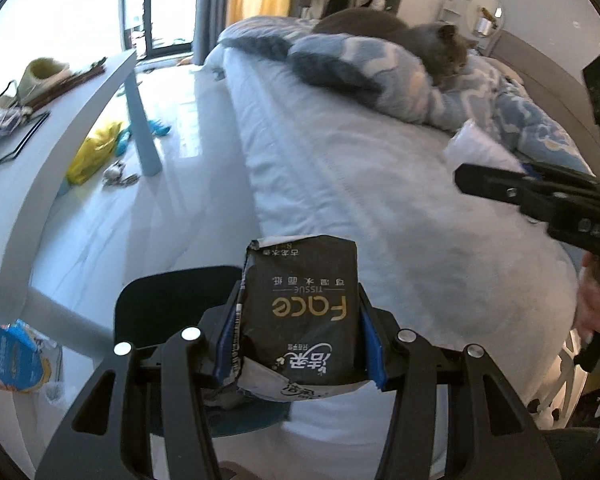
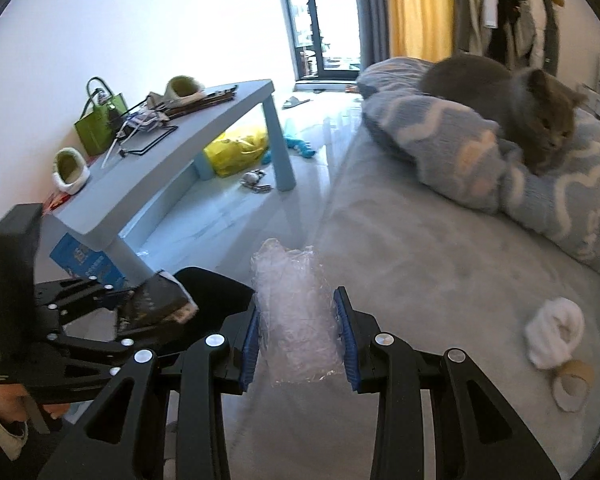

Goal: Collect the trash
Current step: 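Lift both held items and carry them over the green bin, then open the left tool over the bin while the right tool releases the bubble wrap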

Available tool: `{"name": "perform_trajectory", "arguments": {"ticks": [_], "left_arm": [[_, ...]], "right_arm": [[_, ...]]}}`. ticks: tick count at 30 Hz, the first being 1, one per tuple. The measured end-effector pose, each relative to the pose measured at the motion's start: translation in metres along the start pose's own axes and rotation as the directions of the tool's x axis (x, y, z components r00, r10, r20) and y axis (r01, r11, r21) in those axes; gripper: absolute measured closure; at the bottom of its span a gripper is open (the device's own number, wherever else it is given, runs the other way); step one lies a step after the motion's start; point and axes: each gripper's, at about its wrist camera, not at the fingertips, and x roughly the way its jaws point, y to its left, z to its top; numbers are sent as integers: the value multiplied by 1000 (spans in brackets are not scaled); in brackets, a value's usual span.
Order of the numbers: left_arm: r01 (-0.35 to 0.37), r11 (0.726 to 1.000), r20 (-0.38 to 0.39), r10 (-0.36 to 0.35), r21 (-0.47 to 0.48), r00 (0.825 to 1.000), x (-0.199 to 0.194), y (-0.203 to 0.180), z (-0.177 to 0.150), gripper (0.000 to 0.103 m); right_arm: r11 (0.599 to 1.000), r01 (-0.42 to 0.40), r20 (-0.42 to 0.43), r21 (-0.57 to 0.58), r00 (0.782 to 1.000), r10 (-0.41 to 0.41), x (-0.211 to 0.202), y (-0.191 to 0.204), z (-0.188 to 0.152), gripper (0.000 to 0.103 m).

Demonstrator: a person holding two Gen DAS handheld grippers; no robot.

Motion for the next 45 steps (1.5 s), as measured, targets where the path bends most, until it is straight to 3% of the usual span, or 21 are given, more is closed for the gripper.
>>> {"name": "perform_trajectory", "arguments": {"ticks": [7, 14, 22, 28, 31, 37, 45], "left_arm": [[-46, 997, -50, 43, -61, 998, 9, 47, -10, 49], [-83, 992, -155, 69, -91, 986, 26, 81, -26, 49], [-117, 990, -314, 88, -75, 945, 55, 105, -52, 48], [-128, 991, -383, 100, -49, 918, 65, 118, -68, 47], [-129, 991, -401, 100, -46, 910, 68, 127, -72, 41], [-123, 992, -395, 100, -32, 913, 61, 136, -78, 20], [-139, 987, -359, 101, -81, 928, 47, 157, -75, 14]], "right_arm": [[998, -62, -23, -23, 998, 62, 26, 37, 9, 68], [994, -102, -46, -40, 994, 100, 47, 66, 16, 68], [990, -128, -82, -67, 989, 122, 72, 95, 19, 68], [987, -139, -120, -78, 984, 129, 93, 112, 18, 68], [988, -140, -138, -72, 982, 129, 104, 117, 18, 68], [990, -128, -178, -59, 977, 115, 128, 123, 15, 68], [994, -108, -254, -34, 962, 96, 162, 128, 3, 68]]}}
